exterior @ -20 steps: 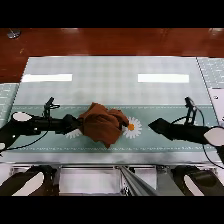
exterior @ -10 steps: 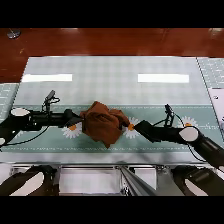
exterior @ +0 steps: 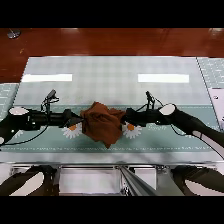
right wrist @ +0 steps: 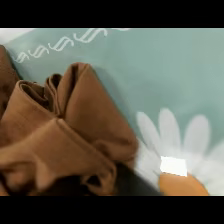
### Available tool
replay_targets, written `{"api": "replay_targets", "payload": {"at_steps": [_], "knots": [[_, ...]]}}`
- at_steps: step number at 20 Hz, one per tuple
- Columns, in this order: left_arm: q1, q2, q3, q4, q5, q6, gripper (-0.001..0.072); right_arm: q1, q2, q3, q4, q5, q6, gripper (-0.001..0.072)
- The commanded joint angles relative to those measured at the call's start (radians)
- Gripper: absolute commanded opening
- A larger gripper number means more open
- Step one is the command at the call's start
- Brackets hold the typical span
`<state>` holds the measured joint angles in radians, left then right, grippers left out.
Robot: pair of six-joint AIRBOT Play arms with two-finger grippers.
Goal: Fold the shirts.
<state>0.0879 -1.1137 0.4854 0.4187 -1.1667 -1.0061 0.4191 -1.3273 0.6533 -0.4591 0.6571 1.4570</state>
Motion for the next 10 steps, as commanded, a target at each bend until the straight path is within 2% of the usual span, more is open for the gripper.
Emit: {"api": "replay_targets", "payload": {"at_steps": [1, 4, 10], "knots": [[0.002, 0.000, 0.043, 0.000, -0.076, 0.001, 0.0027, 0.002, -0.091, 0.112, -0.064, 0.105, -0.065, 0.0034], [0.016, 0.031, 0.176, 0.000, -0.121, -0.011, 0.0027, -0.001, -0.061, 0.220, -0.184, 0.174, -0.056, 0.0033], [0.109, 0.122, 0.659, 0.001, -0.059, -0.178, 0.0027, -0.113, 0.105, 0.714, -0.626, 0.355, 0.183, 0.0033]]}}
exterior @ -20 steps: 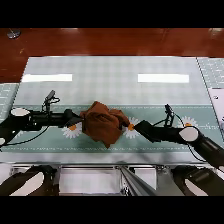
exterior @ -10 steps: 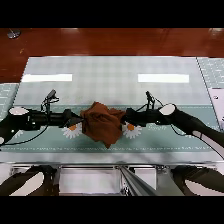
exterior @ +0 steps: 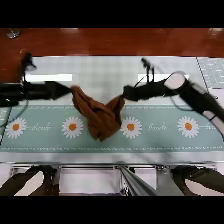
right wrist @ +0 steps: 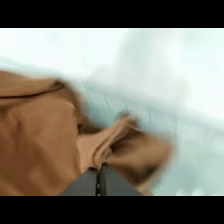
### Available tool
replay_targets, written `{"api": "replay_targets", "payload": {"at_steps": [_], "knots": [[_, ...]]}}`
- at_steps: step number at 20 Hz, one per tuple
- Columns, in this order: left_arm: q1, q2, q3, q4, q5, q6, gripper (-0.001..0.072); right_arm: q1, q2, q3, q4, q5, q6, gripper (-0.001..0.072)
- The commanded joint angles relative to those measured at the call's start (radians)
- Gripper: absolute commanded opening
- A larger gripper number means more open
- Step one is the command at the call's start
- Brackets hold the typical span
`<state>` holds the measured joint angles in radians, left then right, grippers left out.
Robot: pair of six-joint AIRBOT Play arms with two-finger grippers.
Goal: Fold the shirts.
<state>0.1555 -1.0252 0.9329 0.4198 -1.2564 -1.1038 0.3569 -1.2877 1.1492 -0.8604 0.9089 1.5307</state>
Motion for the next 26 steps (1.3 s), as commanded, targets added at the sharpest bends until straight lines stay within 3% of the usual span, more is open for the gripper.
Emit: {"api": "replay_targets", "payload": {"at_steps": [1, 7, 11, 16, 18, 22, 26], "knots": [[0.060, 0.036, 0.310, 0.000, 0.030, -0.091, 0.0027, -0.069, 0.093, 0.313, -0.274, 0.141, 0.117, 0.0032], [0.166, 0.077, 0.857, 0.048, 0.018, -0.157, 0.0026, -0.089, 0.306, 0.766, -0.433, 0.274, 0.099, 0.0032], [0.182, 0.198, 1.054, 0.432, 0.017, -0.264, 0.0026, -0.089, 0.505, 0.823, -0.563, 0.318, 0.116, 0.0032], [-0.112, 0.372, 1.051, 1.099, -0.068, -0.386, 0.0026, -0.089, 0.665, 0.823, -0.658, 0.560, 0.163, 0.0033], [-0.256, 0.407, 1.026, 1.257, -0.131, -0.432, 0.0026, -0.089, 0.670, 0.821, -0.677, 0.704, 0.179, 0.0033], [-0.351, 0.420, 0.874, 1.318, -0.295, -0.464, 0.0027, -0.089, 0.671, 0.674, -0.652, 0.858, 0.269, 0.0033], [-0.322, 0.419, 0.557, 1.365, -0.195, -0.487, 0.0027, -0.089, 0.682, 0.377, -0.657, 0.867, 0.272, 0.0033]]}}
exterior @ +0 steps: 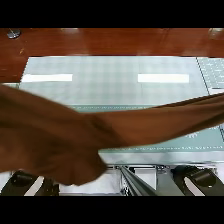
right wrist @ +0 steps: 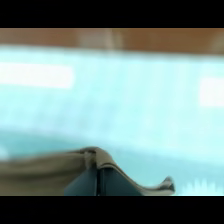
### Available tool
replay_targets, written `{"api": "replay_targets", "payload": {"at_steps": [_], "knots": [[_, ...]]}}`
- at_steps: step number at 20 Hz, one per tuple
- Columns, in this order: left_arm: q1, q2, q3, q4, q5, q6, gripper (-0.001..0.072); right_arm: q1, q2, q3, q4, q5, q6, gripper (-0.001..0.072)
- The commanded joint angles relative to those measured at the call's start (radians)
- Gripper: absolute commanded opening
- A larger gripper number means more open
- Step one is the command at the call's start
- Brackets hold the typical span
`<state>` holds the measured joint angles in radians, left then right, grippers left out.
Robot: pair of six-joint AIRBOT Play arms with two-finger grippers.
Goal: Fold the shirts.
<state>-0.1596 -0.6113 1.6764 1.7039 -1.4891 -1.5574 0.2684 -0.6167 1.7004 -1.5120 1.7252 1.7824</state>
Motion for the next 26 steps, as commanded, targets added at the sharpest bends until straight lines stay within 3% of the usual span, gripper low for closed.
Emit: {"api": "replay_targets", "payload": {"at_steps": [1, 5, 8, 11, 15, 16, 18, 19, 20, 21, 26], "knots": [[0.006, 0.001, -0.286, 0.085, 0.105, -0.064, 0.0027, 0.000, 0.022, -0.274, -0.032, 0.031, 0.021, 0.0033], [0.041, -0.075, -0.603, 0.083, 0.392, -0.214, 0.0028, -0.001, 0.022, -0.595, -0.119, -0.136, 0.091, 0.0031], [0.041, -0.196, -0.689, 0.022, 0.556, -0.229, 0.0028, -0.011, -0.057, -0.701, -0.161, -0.301, 0.115, 0.0031], [0.041, -0.367, -0.690, -0.051, 0.634, -0.228, 0.0028, -0.140, -0.219, -0.711, -0.152, -0.443, 0.121, 0.0031], [0.042, -0.587, -0.690, -0.134, 0.633, -0.225, 0.0029, -0.333, -0.422, -0.710, 0.075, -0.639, 0.035, 0.0034], [0.042, -0.625, -0.688, -0.155, 0.632, -0.238, 0.0092, -0.366, -0.468, -0.710, 0.141, -0.684, 0.010, 0.0034], [0.042, -0.675, -0.680, -0.161, 0.611, -0.322, 0.0699, -0.412, -0.531, -0.710, 0.304, -0.747, -0.044, 0.0038], [0.044, -0.689, -0.674, -0.158, 0.603, -0.313, 0.0703, -0.425, -0.550, -0.710, 0.370, -0.770, -0.077, 0.0176], [0.056, -0.693, -0.662, -0.153, 0.594, -0.266, 0.0703, -0.441, -0.564, -0.709, 0.420, -0.779, -0.113, 0.0558], [0.083, -0.692, -0.641, -0.149, 0.576, -0.230, 0.0703, -0.461, -0.570, -0.697, 0.439, -0.761, -0.152, 0.0619], [0.396, -0.679, -0.524, -0.180, 0.363, -0.150, 0.0701, -0.716, -0.497, -0.637, 0.357, -0.519, -0.254, 0.0618]]}}
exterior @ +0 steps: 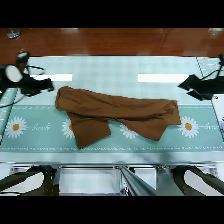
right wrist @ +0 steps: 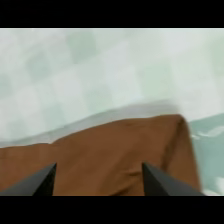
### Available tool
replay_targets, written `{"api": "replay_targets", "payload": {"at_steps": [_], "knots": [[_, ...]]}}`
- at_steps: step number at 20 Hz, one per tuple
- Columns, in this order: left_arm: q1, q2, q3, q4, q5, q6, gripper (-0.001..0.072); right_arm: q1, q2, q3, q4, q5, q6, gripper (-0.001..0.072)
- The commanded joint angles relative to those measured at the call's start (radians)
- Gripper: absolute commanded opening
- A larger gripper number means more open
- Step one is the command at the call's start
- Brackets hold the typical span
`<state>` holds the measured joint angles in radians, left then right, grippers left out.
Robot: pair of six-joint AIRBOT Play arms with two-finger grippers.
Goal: Fold the shirts.
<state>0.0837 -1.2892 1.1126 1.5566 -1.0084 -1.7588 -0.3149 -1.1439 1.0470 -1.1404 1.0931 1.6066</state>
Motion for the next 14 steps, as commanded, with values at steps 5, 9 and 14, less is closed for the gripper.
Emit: {"api": "replay_targets", "payload": {"at_steps": [5, 9, 14], "knots": [[0.460, -0.043, -0.196, -0.636, -0.076, 0.359, 0.0701, -0.251, 0.245, -0.352, 0.068, 0.124, -0.213, 0.0618], [0.505, -0.092, -0.273, -0.843, -0.107, 0.553, 0.0701, -0.250, 0.361, -0.628, 0.199, 0.122, -0.237, 0.0618], [0.374, -0.190, -0.274, -0.959, -0.096, 0.655, 0.0701, -0.250, 0.373, -0.702, 0.247, 0.138, -0.241, 0.0618]]}}
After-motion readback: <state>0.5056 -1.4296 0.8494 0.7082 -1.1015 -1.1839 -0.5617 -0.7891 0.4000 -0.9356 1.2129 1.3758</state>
